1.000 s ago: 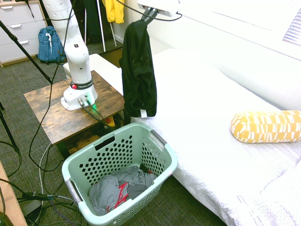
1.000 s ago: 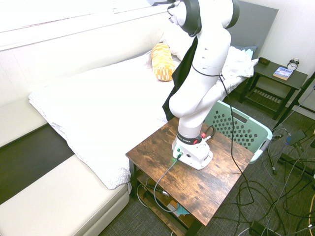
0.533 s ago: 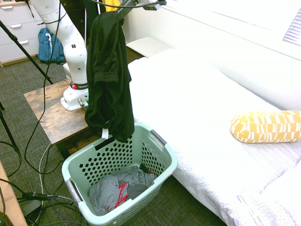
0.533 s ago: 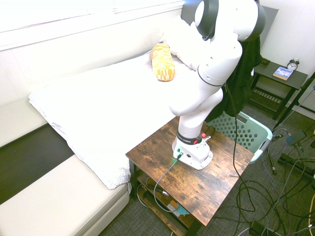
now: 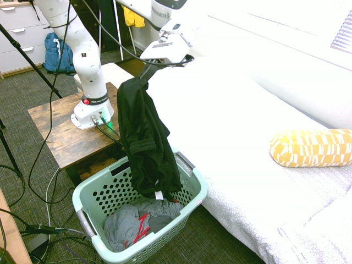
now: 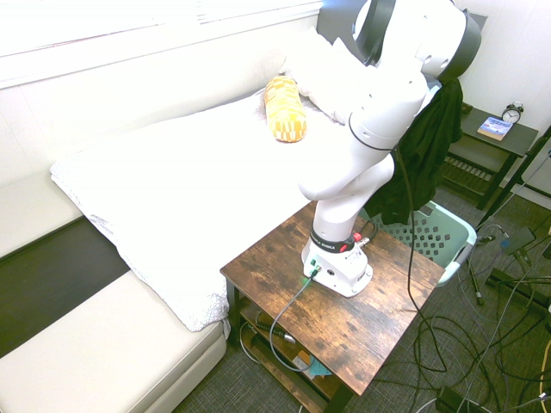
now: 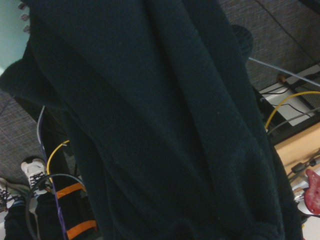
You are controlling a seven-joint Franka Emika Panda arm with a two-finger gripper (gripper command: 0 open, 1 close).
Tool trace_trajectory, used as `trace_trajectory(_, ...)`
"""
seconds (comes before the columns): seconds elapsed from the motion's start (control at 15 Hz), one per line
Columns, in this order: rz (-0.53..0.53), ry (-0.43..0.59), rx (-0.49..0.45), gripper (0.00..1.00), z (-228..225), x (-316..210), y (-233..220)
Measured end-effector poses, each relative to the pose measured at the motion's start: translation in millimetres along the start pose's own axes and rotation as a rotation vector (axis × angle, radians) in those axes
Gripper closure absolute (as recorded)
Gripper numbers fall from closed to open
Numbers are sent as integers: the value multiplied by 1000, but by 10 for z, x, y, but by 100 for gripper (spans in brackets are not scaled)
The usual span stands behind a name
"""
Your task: Put my clothes in the laundry bag
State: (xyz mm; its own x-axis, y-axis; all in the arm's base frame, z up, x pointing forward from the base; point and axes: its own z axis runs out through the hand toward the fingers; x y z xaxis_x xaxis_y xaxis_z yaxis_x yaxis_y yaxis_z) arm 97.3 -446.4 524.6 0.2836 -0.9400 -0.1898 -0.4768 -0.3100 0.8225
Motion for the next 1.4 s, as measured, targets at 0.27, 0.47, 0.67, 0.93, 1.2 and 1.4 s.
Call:
trace_trajectory(0.27, -16, 9, 5, 0, -19, 47, -203)
trace_trajectory(0.47, -3, 31, 5, 0, -81, 114, -199)
trace_trajectory(0.67, 18, 150, 91, 0, -467, 159, -204)
trace_trajectory(0.93, 53, 360, 322, 0, -1530, 90, -765)
trace_trajectory(1.2, 88, 499, 587, 0, -2773, -323, -2162)
trace_trajectory(1.4, -4, 515, 813, 0, -3536, -1075, -3334)
